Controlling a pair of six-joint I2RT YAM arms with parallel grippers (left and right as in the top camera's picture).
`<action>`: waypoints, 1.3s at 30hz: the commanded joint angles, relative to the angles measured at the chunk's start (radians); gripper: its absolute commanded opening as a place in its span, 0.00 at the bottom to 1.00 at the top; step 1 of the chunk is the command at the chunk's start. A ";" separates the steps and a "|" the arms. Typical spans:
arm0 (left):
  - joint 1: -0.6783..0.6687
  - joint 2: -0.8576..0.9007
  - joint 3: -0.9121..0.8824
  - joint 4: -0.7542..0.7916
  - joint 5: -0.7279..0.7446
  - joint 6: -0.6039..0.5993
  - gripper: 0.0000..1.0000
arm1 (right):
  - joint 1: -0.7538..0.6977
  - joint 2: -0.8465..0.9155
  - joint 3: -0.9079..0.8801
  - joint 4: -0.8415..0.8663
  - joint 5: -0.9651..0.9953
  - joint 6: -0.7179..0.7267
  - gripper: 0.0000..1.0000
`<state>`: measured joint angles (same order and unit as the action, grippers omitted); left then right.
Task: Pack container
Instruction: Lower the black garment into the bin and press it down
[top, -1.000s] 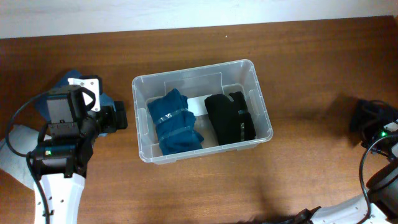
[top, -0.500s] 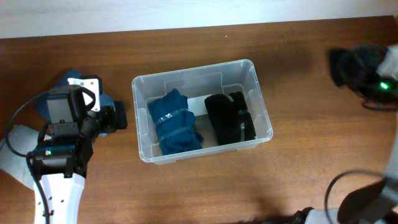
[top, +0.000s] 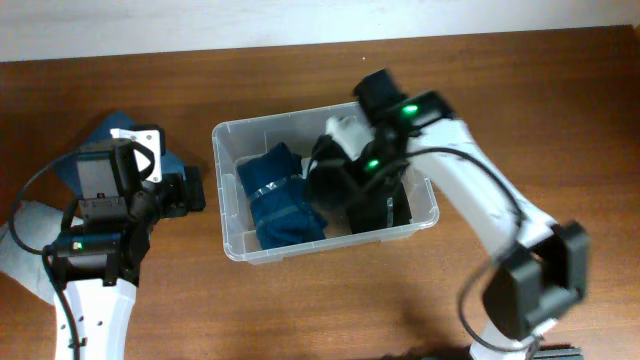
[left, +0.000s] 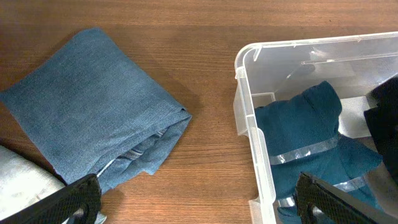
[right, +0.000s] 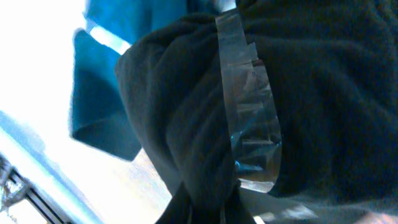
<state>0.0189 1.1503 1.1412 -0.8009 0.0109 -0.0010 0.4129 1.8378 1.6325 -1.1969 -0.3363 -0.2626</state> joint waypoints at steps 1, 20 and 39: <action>-0.003 0.004 0.017 0.000 -0.010 -0.009 0.99 | 0.049 0.140 0.004 -0.022 0.043 -0.033 0.45; -0.003 0.004 0.017 0.000 -0.011 -0.009 0.99 | 0.046 0.146 0.165 -0.092 0.145 0.021 0.06; 0.436 0.000 0.018 -0.247 -0.155 -0.327 0.99 | 0.024 0.140 0.550 -0.257 0.164 0.009 0.99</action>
<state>0.2798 1.1503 1.1431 -0.9886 -0.1379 -0.1471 0.4530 2.0098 2.0995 -1.4212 -0.1837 -0.2543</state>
